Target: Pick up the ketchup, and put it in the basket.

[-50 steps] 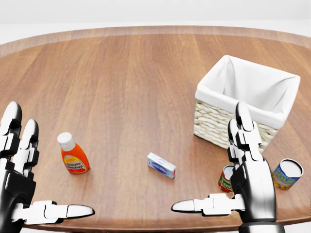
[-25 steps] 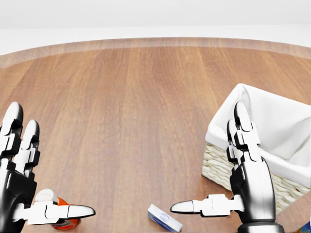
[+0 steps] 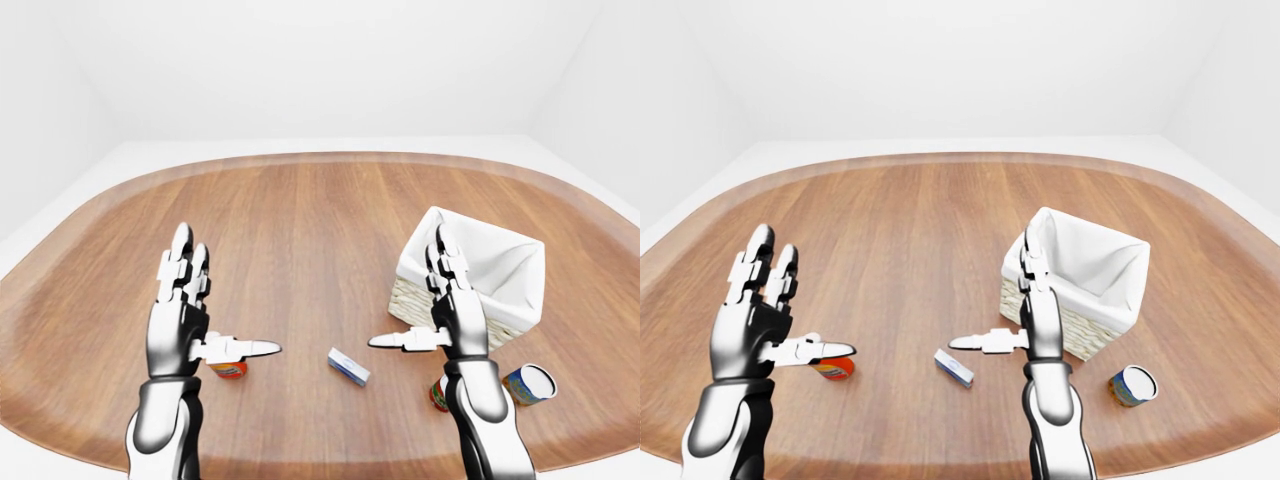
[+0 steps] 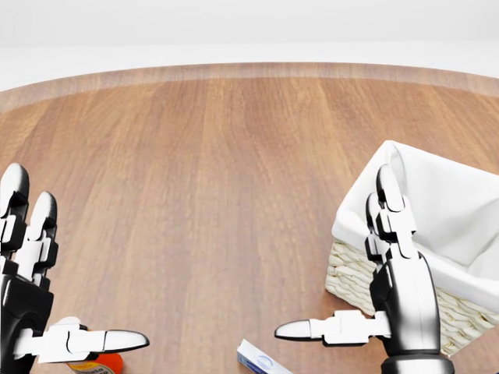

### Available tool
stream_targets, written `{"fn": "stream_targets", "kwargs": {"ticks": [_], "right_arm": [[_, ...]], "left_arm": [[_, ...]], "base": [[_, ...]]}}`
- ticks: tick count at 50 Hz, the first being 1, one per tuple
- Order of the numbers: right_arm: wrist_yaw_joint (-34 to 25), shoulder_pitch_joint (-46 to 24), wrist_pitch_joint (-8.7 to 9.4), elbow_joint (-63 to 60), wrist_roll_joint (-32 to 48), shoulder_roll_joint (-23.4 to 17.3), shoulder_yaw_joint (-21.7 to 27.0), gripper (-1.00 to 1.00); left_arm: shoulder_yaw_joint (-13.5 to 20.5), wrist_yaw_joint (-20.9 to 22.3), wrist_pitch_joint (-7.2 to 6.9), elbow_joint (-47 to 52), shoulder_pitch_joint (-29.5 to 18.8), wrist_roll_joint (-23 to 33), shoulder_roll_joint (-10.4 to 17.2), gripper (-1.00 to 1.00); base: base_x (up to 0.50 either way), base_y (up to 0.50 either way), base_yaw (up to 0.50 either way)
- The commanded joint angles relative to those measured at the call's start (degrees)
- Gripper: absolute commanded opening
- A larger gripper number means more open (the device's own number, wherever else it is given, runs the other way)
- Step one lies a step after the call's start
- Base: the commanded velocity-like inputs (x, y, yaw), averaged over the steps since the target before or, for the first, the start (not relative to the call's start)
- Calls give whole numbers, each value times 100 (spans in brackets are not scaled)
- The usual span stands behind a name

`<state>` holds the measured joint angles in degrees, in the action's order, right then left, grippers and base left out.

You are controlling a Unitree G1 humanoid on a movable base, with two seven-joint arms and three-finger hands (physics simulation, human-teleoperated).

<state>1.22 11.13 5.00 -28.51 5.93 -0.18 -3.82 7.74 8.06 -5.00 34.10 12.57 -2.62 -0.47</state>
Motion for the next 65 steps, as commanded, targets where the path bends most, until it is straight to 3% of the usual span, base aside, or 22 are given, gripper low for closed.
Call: {"fn": "stream_targets", "kwargs": {"ticks": [1,17,18,19,22,24,29,37,40,41,42,51,65], "right_arm": [[-28,-37,0,-18,-29,1,139,100],[-23,41,0,-183,15,18,121,100],[-21,38,0,-183,12,18,126,100],[-26,38,0,-190,1,16,136,100],[-17,31,0,-161,18,19,122,100],[-13,24,0,-141,24,19,113,100],[-17,27,0,-137,24,16,110,100],[-17,35,0,-144,19,15,112,100],[-12,19,0,-117,31,18,102,100],[2,-5,0,3,49,17,95,100],[4,-7,0,17,51,17,93,100],[12,-3,0,33,59,18,84,100],[19,-19,0,66,73,18,66,100]], "left_arm": [[150,-17,0,124,60,-25,-23,100],[949,412,12,-250,367,134,-158,100],[973,433,47,-294,370,142,-165,100],[1030,455,180,-425,377,189,-151,100],[1121,510,235,-549,346,194,-143,100],[1150,527,369,-681,346,269,-139,100],[1225,531,822,-1158,358,416,-121,100],[1314,485,997,-1504,258,434,-54,100],[1291,460,1000,-1602,246,444,-37,100],[1210,-31,1000,-3967,-514,852,246,100],[1118,-152,1000,-4200,-561,800,356,100],[819,-446,1000,-4552,-609,656,600,100],[712,-577,1000,-4970,-736,603,720,100]], "base": [[0,0,0],[0,0,0],[0,0,0],[0,0,0],[0,0,0],[0,0,0],[0,0,0],[0,0,0],[0,0,0],[0,0,0],[0,0,0],[0,0,0],[0,0,0]]}}
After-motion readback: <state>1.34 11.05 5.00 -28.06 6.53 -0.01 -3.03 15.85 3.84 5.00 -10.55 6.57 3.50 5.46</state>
